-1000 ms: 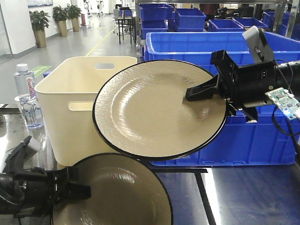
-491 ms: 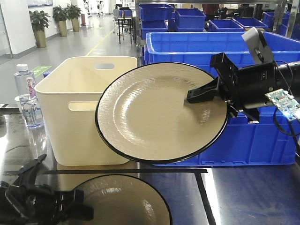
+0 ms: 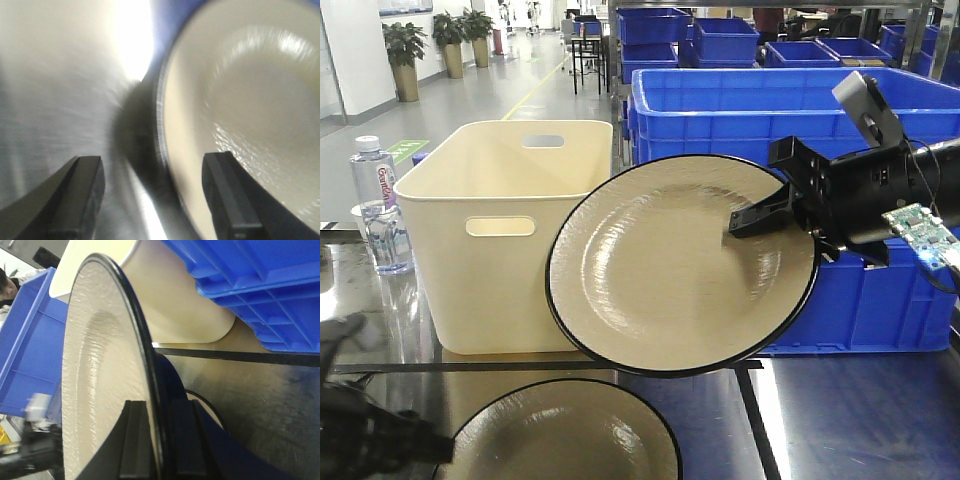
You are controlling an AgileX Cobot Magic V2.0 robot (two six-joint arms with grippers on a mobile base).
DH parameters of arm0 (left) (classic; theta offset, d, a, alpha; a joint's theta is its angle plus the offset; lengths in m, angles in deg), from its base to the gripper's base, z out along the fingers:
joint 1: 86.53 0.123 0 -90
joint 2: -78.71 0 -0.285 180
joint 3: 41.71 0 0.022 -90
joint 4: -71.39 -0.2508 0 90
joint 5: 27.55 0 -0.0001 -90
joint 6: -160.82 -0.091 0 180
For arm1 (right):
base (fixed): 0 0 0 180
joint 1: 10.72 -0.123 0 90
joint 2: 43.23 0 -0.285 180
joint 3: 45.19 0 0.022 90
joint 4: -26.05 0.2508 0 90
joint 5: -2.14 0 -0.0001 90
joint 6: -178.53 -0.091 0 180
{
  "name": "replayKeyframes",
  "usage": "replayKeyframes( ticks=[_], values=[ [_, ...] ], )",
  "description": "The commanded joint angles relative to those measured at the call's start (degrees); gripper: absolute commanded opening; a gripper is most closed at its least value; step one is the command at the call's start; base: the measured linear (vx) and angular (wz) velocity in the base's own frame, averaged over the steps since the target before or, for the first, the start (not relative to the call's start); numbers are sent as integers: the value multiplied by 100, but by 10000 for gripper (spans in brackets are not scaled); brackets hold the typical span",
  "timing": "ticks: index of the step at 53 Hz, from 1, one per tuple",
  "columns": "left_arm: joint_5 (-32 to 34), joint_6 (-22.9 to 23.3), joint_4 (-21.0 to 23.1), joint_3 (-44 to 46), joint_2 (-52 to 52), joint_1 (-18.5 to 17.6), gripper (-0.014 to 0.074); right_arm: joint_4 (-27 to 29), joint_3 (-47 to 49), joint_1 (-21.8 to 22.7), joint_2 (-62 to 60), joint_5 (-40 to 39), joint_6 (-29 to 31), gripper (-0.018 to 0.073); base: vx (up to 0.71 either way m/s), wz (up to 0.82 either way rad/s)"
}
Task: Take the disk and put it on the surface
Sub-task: 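Lower the right gripper's plate onto the other plate on the table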
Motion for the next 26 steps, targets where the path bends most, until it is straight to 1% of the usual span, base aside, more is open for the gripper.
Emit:
replayKeyframes(
  ticks=[1,7,16,26],
  values=[
    [146,123,160,205,-588,93,533,567,216,-19,-227,-193,35,-5,0,0],
    [336,173,209,205,-1022,93,533,535,216,-288,-72,-89,110,-3,0,0],
    [633,177,239,205,-1483,93,533,517,216,-927,383,-161,470,-3,0,0],
    [735,177,246,205,-1647,93,533,254,216,-1411,887,-240,307,-3,0,0]
  ],
)
